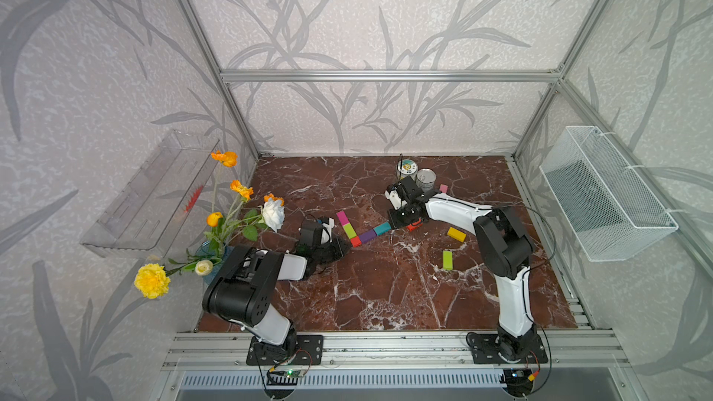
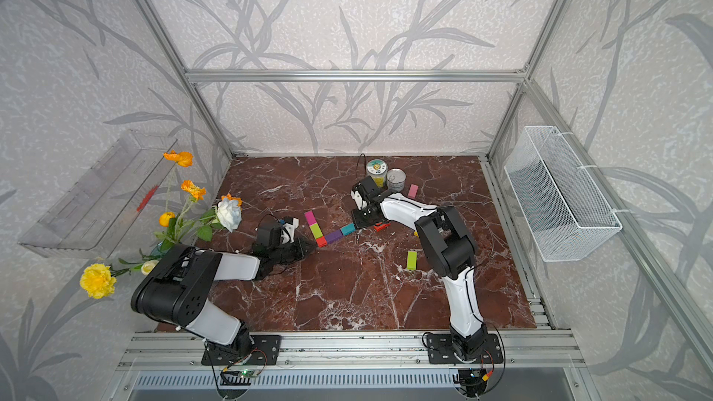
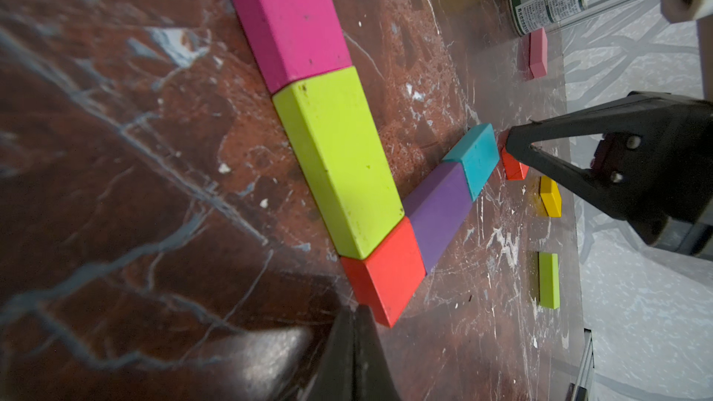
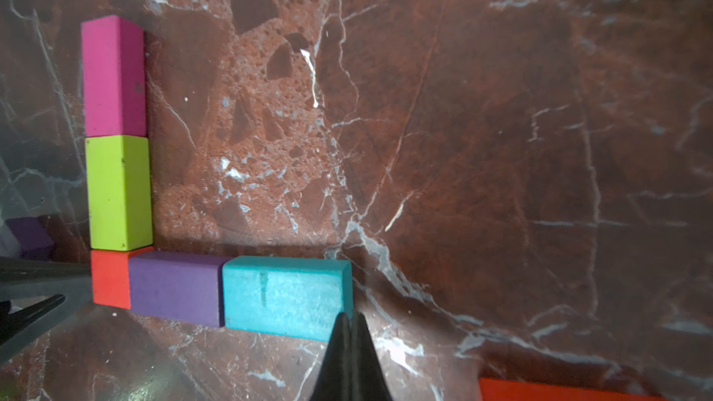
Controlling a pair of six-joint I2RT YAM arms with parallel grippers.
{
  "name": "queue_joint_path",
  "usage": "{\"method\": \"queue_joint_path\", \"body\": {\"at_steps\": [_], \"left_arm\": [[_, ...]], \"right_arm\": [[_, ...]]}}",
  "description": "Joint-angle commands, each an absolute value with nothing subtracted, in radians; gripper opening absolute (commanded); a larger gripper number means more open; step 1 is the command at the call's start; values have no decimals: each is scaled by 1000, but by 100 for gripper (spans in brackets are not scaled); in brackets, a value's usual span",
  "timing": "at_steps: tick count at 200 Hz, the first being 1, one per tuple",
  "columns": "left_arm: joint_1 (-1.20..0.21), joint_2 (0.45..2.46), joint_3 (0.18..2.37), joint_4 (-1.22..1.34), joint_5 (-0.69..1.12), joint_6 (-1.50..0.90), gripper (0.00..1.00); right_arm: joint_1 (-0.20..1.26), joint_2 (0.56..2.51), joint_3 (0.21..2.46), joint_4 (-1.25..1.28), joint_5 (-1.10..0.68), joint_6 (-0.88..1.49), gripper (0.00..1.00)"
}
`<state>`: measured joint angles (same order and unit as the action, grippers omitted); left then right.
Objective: Assemble the letter v with building blocks
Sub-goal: Assemble the building block at the center of the board.
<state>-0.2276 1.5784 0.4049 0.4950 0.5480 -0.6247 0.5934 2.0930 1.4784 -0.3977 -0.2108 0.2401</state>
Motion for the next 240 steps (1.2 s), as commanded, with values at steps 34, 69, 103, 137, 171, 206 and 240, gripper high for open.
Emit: {"method": "queue_joint_path", "body": {"at_steps": [34, 69, 103, 137, 171, 206, 240], "left_arm": [[-232, 1601, 414, 468, 543, -624, 0], [-232, 1604, 416, 469, 543, -624, 0], [-232, 1597, 414, 466, 543, -626, 0], [-233, 1543, 413, 423, 520, -614, 0], [-244, 1408, 386, 332, 425, -602, 14], [-298, 1256, 388, 250, 330, -573, 37], [-332, 1225, 457, 215, 311, -553, 48]], "right_arm": [[592, 2121, 1516, -431, -222, 250, 1], [592, 2122, 1521, -433, -224, 249, 1], [592, 2087, 1500, -424, -208, 245, 2], [597, 1972, 1424, -372, -155, 225, 3], [594, 1874, 1372, -392, -80, 198, 20], [575, 1806, 1323, -423, -55, 189, 43], [555, 1753, 1273, -448, -43, 189, 57]]}}
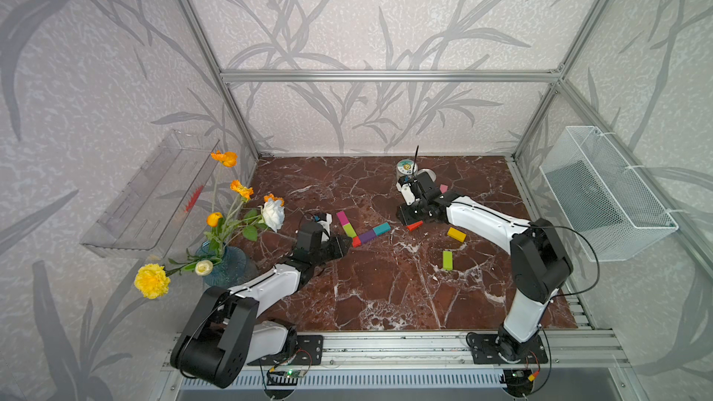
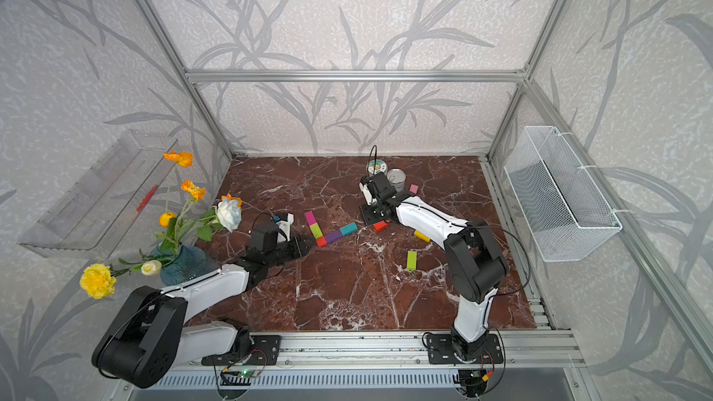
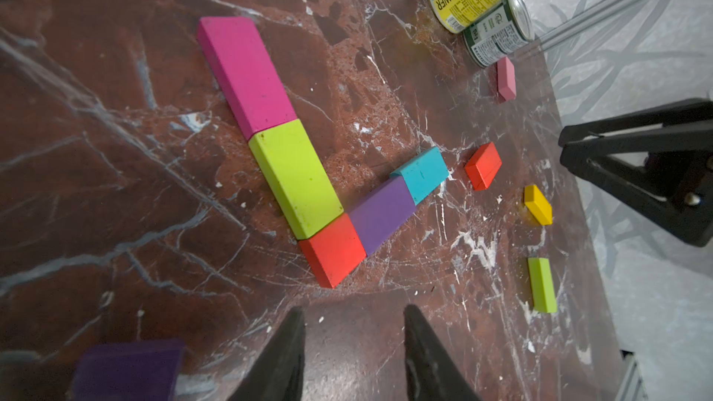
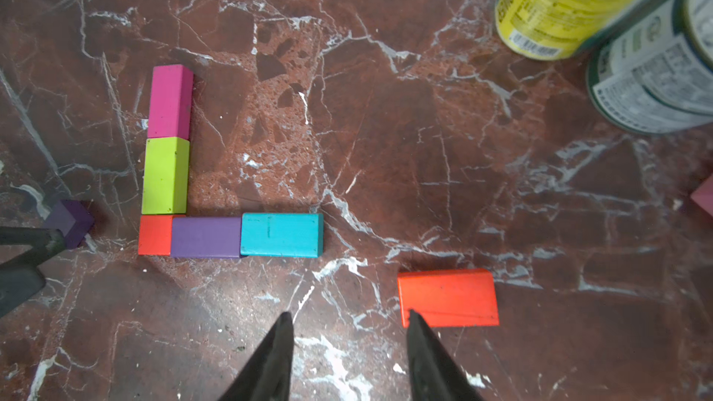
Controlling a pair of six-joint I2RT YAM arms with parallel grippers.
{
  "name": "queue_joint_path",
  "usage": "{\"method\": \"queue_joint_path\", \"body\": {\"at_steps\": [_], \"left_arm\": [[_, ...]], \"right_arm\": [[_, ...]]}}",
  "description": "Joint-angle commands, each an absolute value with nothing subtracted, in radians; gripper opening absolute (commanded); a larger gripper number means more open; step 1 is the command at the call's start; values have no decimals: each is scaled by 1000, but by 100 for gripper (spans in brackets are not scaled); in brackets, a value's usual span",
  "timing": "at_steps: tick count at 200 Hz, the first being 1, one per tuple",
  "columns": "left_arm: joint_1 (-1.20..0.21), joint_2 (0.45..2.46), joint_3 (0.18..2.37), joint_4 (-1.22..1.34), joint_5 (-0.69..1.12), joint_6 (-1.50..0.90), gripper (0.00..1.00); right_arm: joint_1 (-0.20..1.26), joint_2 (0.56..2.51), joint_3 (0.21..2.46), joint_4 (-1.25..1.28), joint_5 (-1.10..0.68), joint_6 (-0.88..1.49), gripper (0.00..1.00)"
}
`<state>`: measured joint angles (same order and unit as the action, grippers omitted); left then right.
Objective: Assemble the letter v with building blocks
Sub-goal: Assemble the building block at the center of the board, then adjust the building block at the center of the board.
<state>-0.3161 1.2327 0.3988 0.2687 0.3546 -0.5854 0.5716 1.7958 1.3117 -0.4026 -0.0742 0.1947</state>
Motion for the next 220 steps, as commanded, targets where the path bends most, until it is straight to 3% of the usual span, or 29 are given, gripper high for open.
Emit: {"method": "queue_joint_path", "body": {"at_steps": [1, 49, 120, 156, 220], "left_arm": [[-333, 1227, 458, 216, 312, -553, 48], [-390, 1392, 599, 268, 373, -545, 47], [-470, 1752, 969, 251, 508, -550, 38], [-499, 1893, 1117, 231, 528, -586, 28], [-552, 2095, 1361, 86, 492, -563, 0]], "right_arm": [[553, 1753, 1272, -449, -43, 189, 57], [521, 1735, 1213, -437, -57, 204, 63], [436, 1734, 1138, -376, -132, 224, 50], [395, 1761, 1121, -347, -185, 229, 33], [367, 1800, 1100, -315, -233, 225, 2]]}}
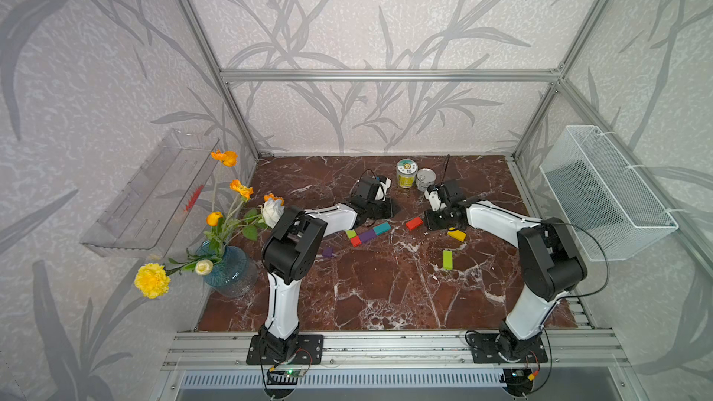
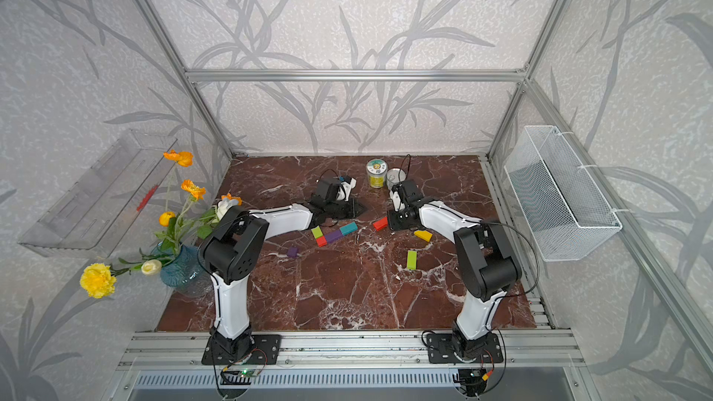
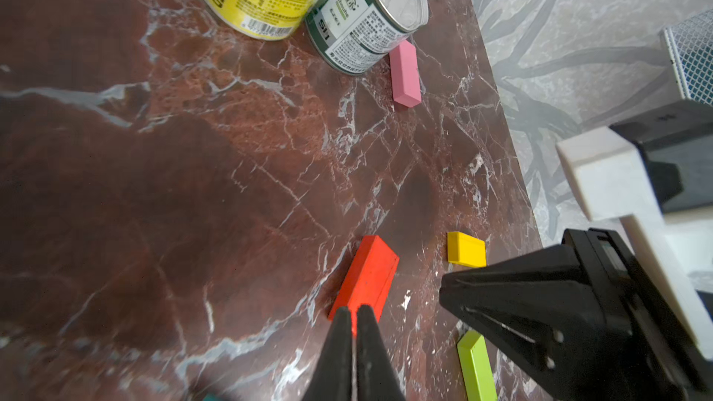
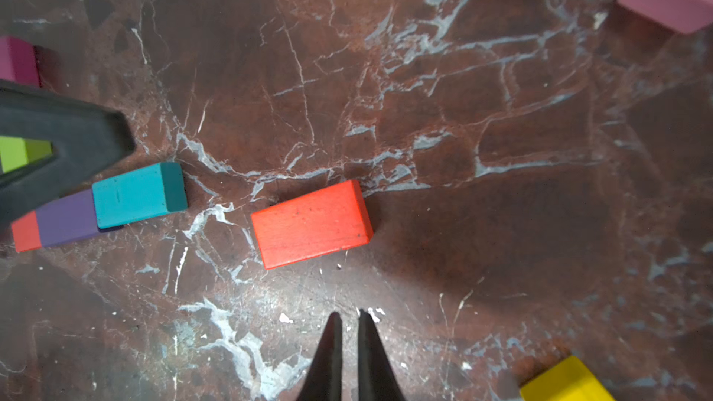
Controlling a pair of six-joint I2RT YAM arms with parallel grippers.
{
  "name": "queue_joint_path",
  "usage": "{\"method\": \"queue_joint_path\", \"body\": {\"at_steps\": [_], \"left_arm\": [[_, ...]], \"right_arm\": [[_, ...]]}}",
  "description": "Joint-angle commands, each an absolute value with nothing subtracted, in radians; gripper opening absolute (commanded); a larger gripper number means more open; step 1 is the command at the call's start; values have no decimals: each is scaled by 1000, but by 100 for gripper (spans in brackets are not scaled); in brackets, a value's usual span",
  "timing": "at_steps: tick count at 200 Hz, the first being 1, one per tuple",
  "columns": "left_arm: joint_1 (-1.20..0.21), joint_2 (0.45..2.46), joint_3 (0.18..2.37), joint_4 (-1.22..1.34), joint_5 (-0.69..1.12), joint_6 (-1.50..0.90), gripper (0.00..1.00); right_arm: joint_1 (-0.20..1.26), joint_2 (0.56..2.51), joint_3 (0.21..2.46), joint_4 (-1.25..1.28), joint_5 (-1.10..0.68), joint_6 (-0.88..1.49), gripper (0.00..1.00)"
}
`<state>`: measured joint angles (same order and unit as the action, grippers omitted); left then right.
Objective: Assemble the letter v with building blocks
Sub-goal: Adjust the building block at the center of the board.
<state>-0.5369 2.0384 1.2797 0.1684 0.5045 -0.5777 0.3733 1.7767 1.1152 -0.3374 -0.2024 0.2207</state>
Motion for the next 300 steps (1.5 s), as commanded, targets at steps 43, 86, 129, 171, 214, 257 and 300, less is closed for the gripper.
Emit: {"method": "queue_joint_path", "body": {"at_steps": [43, 86, 129, 171, 214, 257, 300], "left_arm": [[-563, 2145, 1417, 17, 459, -553, 0], [-572, 2162, 1407, -2, 478, -548, 0], [-596, 2170, 1380, 7, 493, -557, 0], [-614, 2175, 1389, -30, 498, -540, 0], [-630, 2162, 1357, -26, 510, -541, 0], [-632, 2122, 1288, 8, 508, -559, 0], [-632, 2139, 1295, 6, 512, -556, 0]], "right_arm": [[364, 1848, 1101, -297, -248, 227, 0], [364, 1909, 1146, -306, -261, 221, 0], [364, 1956, 1207, -336, -267, 210, 0], [364, 1984, 1250, -358, -288, 202, 0], [363, 1987, 1264, -370, -300, 192, 0], [363, 1992, 1265, -380, -299, 186, 0], [364, 2006, 1284, -380, -321, 186, 0]]}}
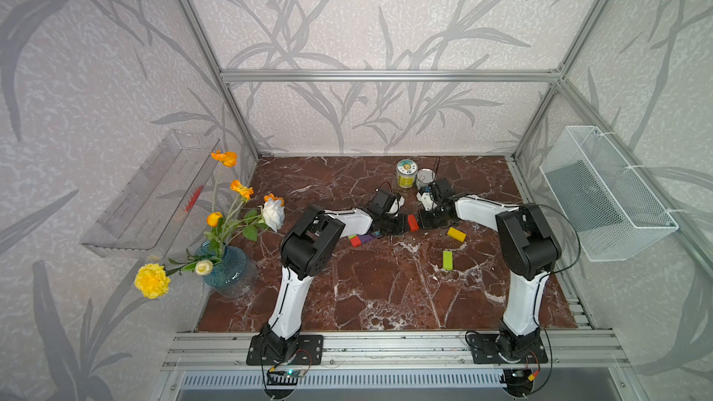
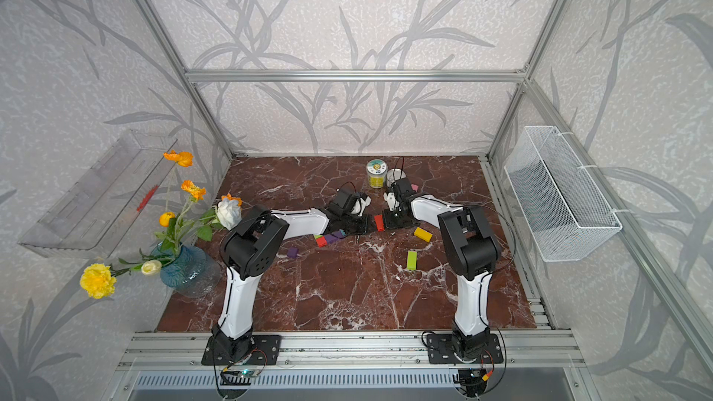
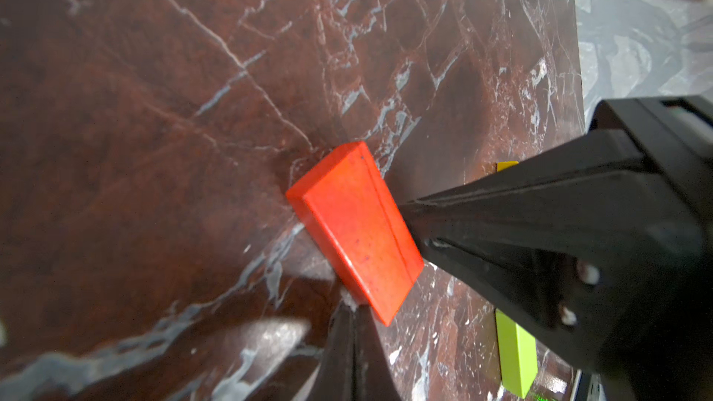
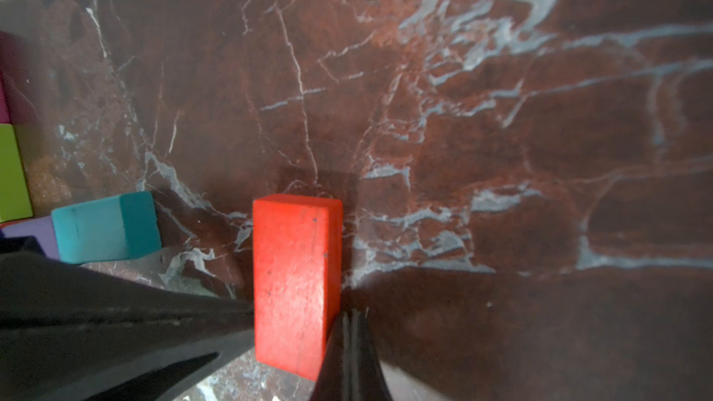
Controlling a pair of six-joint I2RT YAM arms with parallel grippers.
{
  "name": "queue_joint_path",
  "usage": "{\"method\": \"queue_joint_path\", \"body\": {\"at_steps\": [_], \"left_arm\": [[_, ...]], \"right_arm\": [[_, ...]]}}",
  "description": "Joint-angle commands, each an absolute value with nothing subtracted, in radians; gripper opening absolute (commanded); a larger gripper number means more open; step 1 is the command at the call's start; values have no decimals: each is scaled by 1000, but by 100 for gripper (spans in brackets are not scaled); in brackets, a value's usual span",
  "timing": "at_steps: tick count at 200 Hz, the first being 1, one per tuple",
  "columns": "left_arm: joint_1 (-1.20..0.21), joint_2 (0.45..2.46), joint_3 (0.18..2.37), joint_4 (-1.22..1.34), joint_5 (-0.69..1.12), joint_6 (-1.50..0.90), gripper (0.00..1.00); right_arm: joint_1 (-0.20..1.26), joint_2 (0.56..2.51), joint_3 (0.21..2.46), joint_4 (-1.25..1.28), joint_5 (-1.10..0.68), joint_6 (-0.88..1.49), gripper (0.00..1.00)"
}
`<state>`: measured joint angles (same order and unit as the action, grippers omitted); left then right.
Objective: Assemble the letter v with building blocks
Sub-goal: Adjust the building block at the center of the board.
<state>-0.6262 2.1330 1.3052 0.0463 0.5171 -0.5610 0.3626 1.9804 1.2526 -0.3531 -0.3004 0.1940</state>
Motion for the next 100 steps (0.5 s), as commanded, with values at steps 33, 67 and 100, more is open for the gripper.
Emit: {"method": "queue_joint_path", "body": {"at_steps": [33, 67, 100], "left_arm": [[-633, 2131, 1280, 21, 515, -559, 0], [-634, 2118, 1256, 57, 532, -565, 0], [-635, 2124, 1254, 67, 537, -569, 0]], "right_arm": [[363, 2009, 1296, -390, -310, 181, 0], [364, 2011, 1307, -394, -303, 175, 1], [364, 2008, 1326, -410, -302, 172, 4]]}}
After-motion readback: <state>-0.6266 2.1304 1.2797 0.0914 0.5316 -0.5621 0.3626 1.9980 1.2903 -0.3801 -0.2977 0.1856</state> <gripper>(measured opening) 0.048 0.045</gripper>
